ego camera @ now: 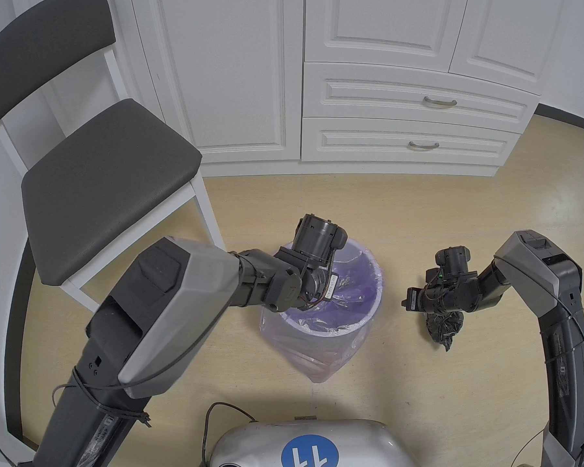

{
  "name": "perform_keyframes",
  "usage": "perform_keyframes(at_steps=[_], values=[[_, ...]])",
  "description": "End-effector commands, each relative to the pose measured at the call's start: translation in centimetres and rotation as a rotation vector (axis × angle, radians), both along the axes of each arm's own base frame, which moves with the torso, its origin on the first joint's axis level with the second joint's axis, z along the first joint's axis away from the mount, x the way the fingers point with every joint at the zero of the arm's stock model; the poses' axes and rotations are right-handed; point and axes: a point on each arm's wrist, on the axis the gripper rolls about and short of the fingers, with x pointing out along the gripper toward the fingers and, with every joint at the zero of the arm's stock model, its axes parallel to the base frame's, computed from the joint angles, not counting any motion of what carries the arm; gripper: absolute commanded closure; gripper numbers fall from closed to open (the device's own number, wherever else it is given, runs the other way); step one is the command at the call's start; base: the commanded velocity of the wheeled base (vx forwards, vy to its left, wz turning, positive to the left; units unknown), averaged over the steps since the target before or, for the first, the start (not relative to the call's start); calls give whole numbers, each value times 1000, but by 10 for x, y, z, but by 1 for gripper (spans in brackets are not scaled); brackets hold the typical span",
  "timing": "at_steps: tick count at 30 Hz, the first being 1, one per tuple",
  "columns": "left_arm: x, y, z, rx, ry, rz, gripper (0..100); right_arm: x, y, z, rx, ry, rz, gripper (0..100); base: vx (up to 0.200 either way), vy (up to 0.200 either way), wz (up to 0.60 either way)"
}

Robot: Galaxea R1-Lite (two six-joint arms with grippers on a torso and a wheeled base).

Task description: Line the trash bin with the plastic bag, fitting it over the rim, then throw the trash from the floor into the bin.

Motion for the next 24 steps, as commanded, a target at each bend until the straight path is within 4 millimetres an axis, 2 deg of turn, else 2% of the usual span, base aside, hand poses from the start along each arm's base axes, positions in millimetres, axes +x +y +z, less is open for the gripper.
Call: perform_keyframes(at_steps=[1,2,5,6,14,19,24], values=[[5,-2,-32,25,32,-1,100,1,0,-1,0,-3,1,100,0,0,0],[7,0,-41,29,46,-6,100,1,-2,-2,0,-1,-3,100,0,0,0],[10,2,-50,44,49,-9,100,1,-3,-2,0,-1,-5,100,0,0,0],[18,6,-57,25,19,-5,100,2,-3,-1,0,-3,-5,100,0,0,0],[39,10,-73,-134,-137,-70,100,5,-2,-5,12,-61,-9,100,0,0,0],[45,10,-77,-223,-192,-139,100,7,1,-8,30,-98,-19,100,0,0,0],[52,15,-69,-286,-246,-181,100,7,2,-10,35,-132,-18,100,0,0,0]])
